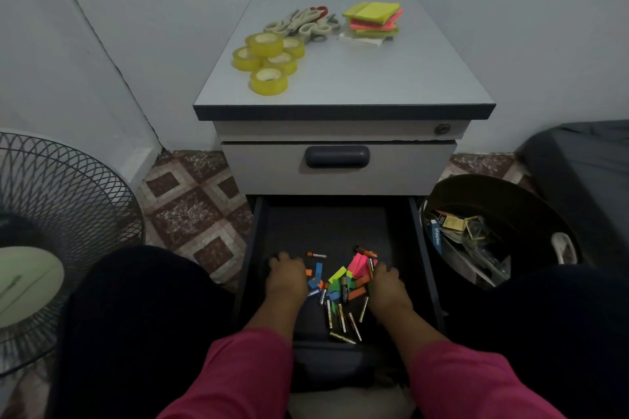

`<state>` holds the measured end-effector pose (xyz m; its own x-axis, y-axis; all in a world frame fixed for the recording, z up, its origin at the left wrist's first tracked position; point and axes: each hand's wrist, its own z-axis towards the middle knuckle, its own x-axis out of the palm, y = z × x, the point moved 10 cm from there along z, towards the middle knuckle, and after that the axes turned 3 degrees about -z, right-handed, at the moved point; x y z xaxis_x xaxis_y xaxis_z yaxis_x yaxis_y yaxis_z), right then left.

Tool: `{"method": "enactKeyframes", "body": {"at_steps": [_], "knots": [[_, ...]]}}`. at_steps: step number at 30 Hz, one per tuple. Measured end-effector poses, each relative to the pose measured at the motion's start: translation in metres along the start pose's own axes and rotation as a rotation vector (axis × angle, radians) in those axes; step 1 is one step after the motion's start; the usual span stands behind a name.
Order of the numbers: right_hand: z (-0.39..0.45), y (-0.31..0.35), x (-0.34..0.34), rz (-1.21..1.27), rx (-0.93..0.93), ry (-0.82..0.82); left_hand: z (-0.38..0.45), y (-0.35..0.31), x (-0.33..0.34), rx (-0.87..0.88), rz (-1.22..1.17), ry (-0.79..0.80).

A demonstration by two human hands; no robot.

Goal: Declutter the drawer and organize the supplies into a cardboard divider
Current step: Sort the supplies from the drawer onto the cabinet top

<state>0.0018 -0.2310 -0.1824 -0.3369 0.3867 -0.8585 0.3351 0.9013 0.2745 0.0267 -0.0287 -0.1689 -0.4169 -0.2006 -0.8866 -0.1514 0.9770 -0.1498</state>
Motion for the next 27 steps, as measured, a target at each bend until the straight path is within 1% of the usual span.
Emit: {"method": "enactKeyframes", "body": {"at_steps": [2,4,7,9,12,14,17,20,21,23,25,27], "knots": [[-0.001,0.002,0.002,0.003,-0.023,0.011,-0.001,-0.006,0.003,0.053,0.006,0.012],[-0.003,0.005,0.002,0.014,-0.053,0.013,-0.003,-0.007,0.002,0.061,-0.001,-0.004],[-0.005,0.010,0.001,0.080,-0.086,0.015,-0.006,0.002,-0.008,-0.016,-0.006,-0.066],[-0.007,0.013,0.002,0.104,-0.106,0.043,-0.008,0.011,-0.012,-0.089,-0.008,-0.078],[-0.014,0.022,0.005,0.077,-0.164,0.122,-0.012,0.022,0.001,-0.169,-0.057,0.024],[-0.018,0.026,0.010,0.030,-0.201,0.171,-0.014,0.025,0.013,-0.176,-0.088,0.105],[-0.025,0.031,0.019,-0.056,-0.241,0.231,-0.017,0.010,0.019,-0.068,-0.104,0.178],[-0.030,0.031,0.023,-0.113,-0.264,0.262,-0.018,-0.003,0.017,0.014,-0.128,0.163],[-0.030,0.030,0.022,-0.114,-0.254,0.266,-0.018,-0.001,0.014,0.003,-0.110,0.138],[-0.027,0.027,0.018,-0.079,-0.231,0.246,-0.019,0.011,0.012,-0.078,-0.019,0.112],[-0.024,0.024,0.013,-0.021,-0.198,0.212,-0.022,0.025,0.017,-0.155,0.087,0.182],[-0.021,0.021,0.011,0.006,-0.175,0.198,-0.024,0.029,0.029,-0.150,0.134,0.295]]}}
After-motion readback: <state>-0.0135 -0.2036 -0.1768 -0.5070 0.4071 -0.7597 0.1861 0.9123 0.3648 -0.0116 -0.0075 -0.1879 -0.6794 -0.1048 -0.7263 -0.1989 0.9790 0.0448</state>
